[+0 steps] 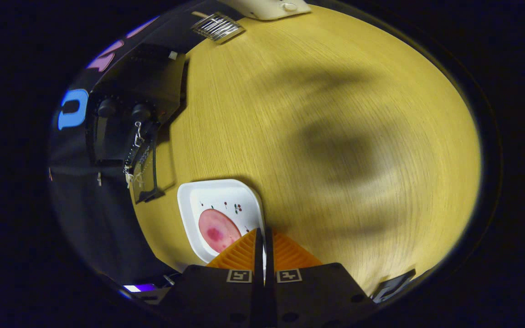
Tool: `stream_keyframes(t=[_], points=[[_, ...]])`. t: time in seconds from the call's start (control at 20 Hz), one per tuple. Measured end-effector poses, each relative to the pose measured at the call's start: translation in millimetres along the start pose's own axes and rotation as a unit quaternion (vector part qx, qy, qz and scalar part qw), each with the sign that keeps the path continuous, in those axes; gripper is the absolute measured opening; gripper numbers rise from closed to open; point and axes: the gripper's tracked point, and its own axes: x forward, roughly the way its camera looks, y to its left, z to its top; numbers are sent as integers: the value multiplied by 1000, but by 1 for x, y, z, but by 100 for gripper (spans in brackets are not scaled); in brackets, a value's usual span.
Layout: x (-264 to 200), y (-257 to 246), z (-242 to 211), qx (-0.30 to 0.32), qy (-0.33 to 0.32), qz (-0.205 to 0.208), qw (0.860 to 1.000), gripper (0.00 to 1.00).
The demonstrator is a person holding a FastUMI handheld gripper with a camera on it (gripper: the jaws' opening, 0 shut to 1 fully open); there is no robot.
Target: Open the toaster oven, put the food inside, and close the toaster oven door.
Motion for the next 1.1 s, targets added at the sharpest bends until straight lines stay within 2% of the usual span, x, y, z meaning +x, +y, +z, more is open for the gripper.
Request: stream_keyframes(t=[0.2, 0.5, 0.65, 0.75, 0.8, 0.95, 1.1], points=[[-3, 7, -12, 87, -3, 63, 994, 5], [-25, 28, -17, 142, -61, 115, 981, 5], [-44, 73, -28, 170, -91, 173, 966, 5], [-47, 110, -37, 198, -86, 218, 952, 5], [-43, 124, -40, 201, -86, 227, 949, 5], [-15, 151, -41, 196, -109, 196, 955, 5], [-4, 193, -28, 217, -131, 213, 943, 5]])
